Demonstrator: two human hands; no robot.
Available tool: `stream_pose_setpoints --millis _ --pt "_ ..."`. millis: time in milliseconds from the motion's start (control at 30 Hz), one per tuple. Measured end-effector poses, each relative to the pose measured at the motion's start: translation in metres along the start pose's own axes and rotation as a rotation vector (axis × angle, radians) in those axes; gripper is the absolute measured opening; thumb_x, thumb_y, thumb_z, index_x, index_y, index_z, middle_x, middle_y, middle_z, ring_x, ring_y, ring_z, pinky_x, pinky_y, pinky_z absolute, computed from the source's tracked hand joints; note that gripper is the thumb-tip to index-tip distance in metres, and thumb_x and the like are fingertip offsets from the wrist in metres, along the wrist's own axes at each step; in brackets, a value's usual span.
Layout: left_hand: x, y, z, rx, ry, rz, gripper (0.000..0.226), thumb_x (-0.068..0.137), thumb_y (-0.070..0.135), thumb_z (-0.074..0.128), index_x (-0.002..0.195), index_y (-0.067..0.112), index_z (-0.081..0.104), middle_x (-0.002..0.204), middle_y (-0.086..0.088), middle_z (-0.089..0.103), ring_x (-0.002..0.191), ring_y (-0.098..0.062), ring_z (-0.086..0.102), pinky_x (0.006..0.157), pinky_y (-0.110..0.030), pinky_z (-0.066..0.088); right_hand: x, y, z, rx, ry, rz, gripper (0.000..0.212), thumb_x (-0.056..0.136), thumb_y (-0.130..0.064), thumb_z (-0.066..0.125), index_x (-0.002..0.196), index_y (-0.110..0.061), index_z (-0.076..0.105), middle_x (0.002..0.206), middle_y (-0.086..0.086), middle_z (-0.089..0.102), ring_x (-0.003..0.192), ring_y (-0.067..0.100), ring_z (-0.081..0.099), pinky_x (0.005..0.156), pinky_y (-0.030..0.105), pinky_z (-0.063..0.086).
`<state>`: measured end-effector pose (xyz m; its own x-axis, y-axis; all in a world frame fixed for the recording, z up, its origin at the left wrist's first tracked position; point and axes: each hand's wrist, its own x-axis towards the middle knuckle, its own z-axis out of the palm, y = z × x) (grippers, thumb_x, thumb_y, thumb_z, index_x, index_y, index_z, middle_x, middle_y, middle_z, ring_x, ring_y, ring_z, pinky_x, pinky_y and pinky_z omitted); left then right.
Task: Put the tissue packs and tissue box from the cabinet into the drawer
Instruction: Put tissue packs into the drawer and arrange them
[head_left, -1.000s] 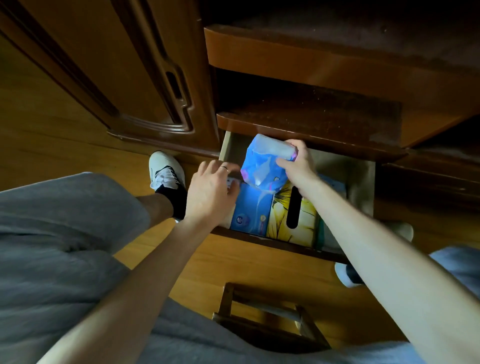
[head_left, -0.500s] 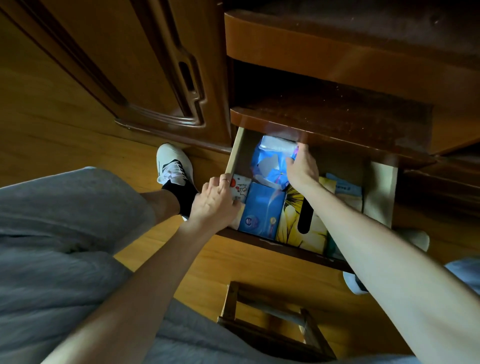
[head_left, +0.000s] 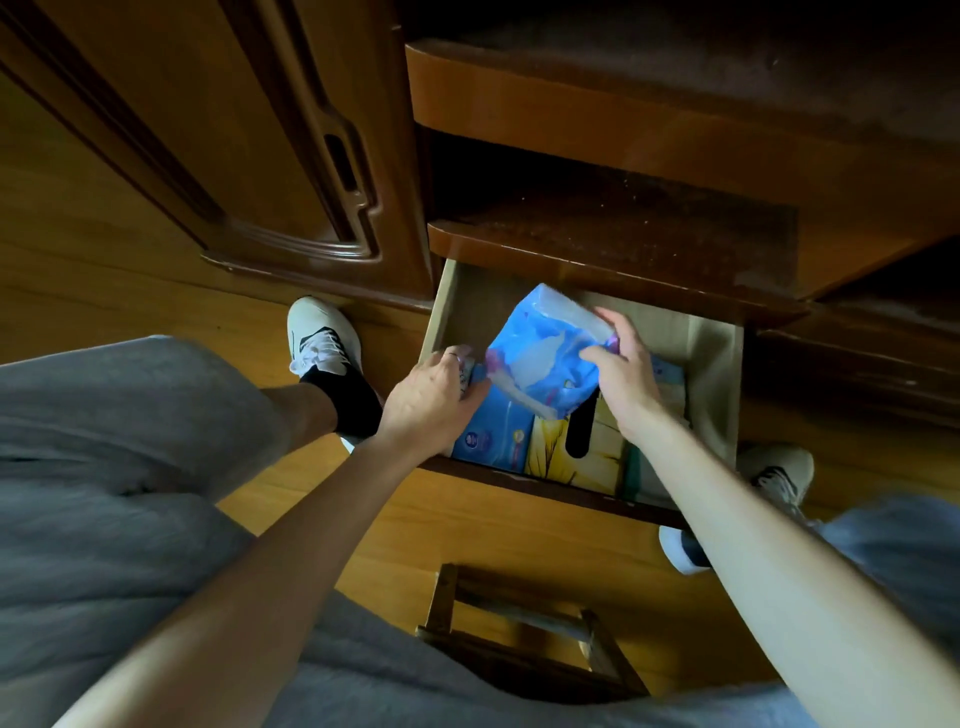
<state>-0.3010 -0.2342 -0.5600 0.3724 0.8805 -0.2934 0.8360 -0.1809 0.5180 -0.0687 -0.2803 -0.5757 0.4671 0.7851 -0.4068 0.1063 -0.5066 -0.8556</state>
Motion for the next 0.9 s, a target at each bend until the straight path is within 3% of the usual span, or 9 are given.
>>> stream_pose_setpoints --millis 67,200,300,400,500,567,633,767,900 --pt "-0.001 0.002 0.001 -0.035 -0.029 -0.025 0.05 0.096 0.061 0.047 0.135 0.029 0.051 0.123 0.001 0.066 0.108 -0.025 0.064 0.076 -0.035 0.051 -0.005 0.0 -0.004 -0.045 -0.104 0.005 0.048 0.093 -0.004 0.06 0.126 -0.038 0.052 0.111 -0.012 0.06 0.095 -0.002 0.061 0.059 0.006 0.048" --pt "-0.001 0.0 -0.002 -0.165 -0.199 -0.083 0.05 0.091 0.039 0.068 0.137 0.022 0.054 0.122 0.0 0.07 0.11 -0.022 0.066 0.091 -0.041 0.056 -0.019 0.016 0.019 -0.442 -0.339 -0.028 0.049 0.092 -0.006 0.069 0.133 -0.028 0.052 0.127 0.006 0.062 0.114 0.026 0.062 0.088 0.043 0.058" --pt "-0.008 -0.006 0.005 -0.129 -0.313 -0.132 0.059 0.088 0.025 0.073 0.141 0.02 0.049 0.127 -0.004 0.067 0.111 -0.023 0.065 0.094 -0.042 0.055 -0.025 0.02 0.031 -0.875 -0.27 -0.192 0.069 0.085 -0.031 0.077 0.146 -0.032 0.045 0.14 0.002 0.053 0.128 0.029 0.048 0.094 0.04 0.045" --pt "-0.016 -0.008 0.014 -0.097 -0.327 -0.114 0.07 0.087 0.032 0.074 0.148 0.021 0.04 0.128 -0.005 0.066 0.111 -0.025 0.065 0.092 -0.044 0.055 -0.028 0.018 0.034 -0.952 -0.244 -0.19 0.086 0.086 -0.047 0.077 0.156 -0.028 0.03 0.154 0.006 0.038 0.134 0.031 0.044 0.092 0.043 0.048" --pt "-0.013 -0.008 0.017 -0.056 -0.269 -0.107 0.071 0.089 0.035 0.07 0.149 0.023 0.035 0.124 -0.003 0.067 0.108 -0.026 0.065 0.086 -0.043 0.056 -0.028 0.019 0.03 -0.867 0.0 -0.026 0.064 0.093 -0.044 0.069 0.143 -0.018 0.039 0.136 0.012 0.054 0.103 0.027 0.06 0.063 0.028 0.046" --pt "-0.009 -0.008 0.018 -0.044 -0.255 -0.116 0.065 0.09 0.03 0.063 0.149 0.024 0.037 0.123 -0.006 0.068 0.107 -0.028 0.065 0.087 -0.042 0.055 -0.027 0.022 0.028 -0.797 -0.034 0.067 0.041 0.095 -0.038 0.068 0.127 -0.02 0.049 0.115 0.007 0.066 0.08 0.018 0.06 0.049 0.023 0.035" --pt "-0.007 -0.006 0.019 -0.033 -0.261 -0.11 0.056 0.094 0.029 0.056 0.148 0.025 0.042 0.125 -0.006 0.067 0.107 -0.027 0.065 0.088 -0.039 0.055 -0.03 0.029 0.033 -0.749 -0.128 0.101 0.03 0.094 -0.032 0.071 0.117 -0.022 0.055 0.101 0.002 0.067 0.07 0.01 0.058 0.047 0.023 0.036" --pt "-0.007 -0.006 0.025 -0.009 -0.23 -0.066 0.04 0.099 0.034 0.052 0.137 0.021 0.056 0.119 -0.007 0.07 0.104 -0.024 0.066 0.079 -0.031 0.051 -0.038 0.036 0.052 -0.749 -0.166 0.098 0.017 0.092 -0.03 0.072 0.096 -0.021 0.058 0.097 0.006 0.071 0.069 0.015 0.06 0.054 0.027 0.044" --pt "-0.008 -0.008 0.03 -0.013 -0.247 -0.055 0.048 0.097 0.037 0.06 0.141 0.019 0.053 0.127 -0.007 0.067 0.114 -0.025 0.064 0.091 -0.037 0.053 -0.038 0.034 0.047 -1.103 -0.035 0.009 0.051 0.089 -0.045 0.074 0.123 -0.012 0.056 0.107 0.008 0.072 0.092 0.028 0.071 0.063 0.032 0.044"
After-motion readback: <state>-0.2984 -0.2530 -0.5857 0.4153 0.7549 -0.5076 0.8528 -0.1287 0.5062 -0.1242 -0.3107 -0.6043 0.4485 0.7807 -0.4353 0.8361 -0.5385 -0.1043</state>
